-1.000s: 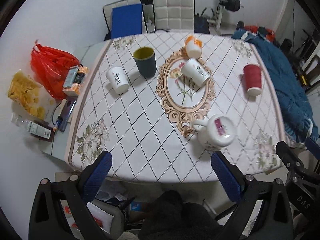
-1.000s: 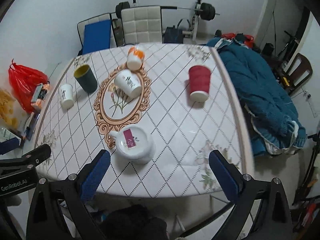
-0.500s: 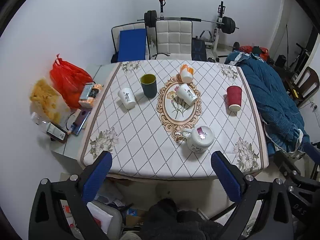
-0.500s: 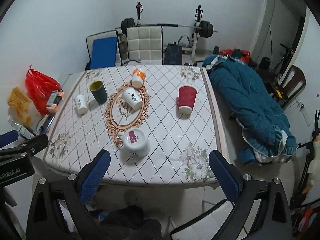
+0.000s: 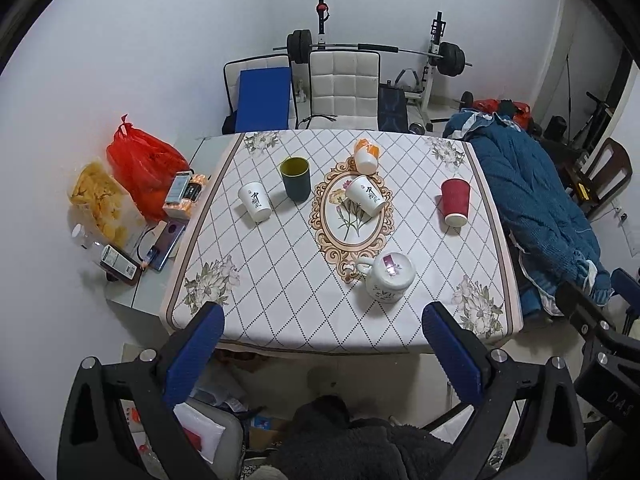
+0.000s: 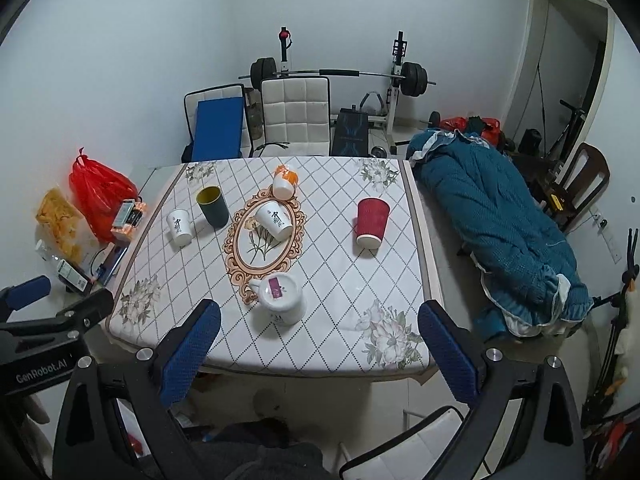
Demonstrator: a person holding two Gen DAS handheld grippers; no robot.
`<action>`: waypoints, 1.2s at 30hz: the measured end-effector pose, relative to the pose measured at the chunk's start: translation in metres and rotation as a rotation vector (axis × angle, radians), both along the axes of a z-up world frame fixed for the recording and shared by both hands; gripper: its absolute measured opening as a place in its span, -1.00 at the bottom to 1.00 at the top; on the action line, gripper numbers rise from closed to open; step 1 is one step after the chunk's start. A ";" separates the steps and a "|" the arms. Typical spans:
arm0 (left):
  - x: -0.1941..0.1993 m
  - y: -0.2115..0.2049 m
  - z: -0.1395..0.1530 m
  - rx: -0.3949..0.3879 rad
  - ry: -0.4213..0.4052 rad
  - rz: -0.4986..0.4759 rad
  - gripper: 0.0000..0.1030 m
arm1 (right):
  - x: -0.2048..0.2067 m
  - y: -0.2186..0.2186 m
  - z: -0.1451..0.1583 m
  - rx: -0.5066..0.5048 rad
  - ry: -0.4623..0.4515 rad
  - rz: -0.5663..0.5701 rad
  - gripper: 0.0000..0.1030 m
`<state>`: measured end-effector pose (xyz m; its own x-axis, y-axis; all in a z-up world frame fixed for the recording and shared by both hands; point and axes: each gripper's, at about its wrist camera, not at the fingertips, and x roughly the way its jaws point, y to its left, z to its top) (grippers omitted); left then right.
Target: Flip cup upside down
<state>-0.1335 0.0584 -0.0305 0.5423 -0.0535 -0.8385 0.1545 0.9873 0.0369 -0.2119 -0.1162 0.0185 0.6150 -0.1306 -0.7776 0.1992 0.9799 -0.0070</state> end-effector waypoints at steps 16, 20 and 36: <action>0.005 -0.002 0.003 -0.008 0.013 -0.009 0.97 | 0.010 -0.003 0.003 -0.003 0.020 -0.016 0.97; 0.007 -0.002 -0.001 -0.006 0.026 -0.009 0.97 | 0.014 -0.002 0.001 -0.008 0.028 -0.009 0.97; 0.009 0.006 0.000 0.003 0.019 -0.002 0.97 | 0.023 0.000 -0.009 0.005 0.032 -0.016 0.97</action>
<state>-0.1246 0.0645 -0.0310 0.5260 -0.0525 -0.8489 0.1573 0.9869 0.0365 -0.1891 -0.1161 0.0090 0.5879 -0.1364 -0.7973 0.2143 0.9767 -0.0091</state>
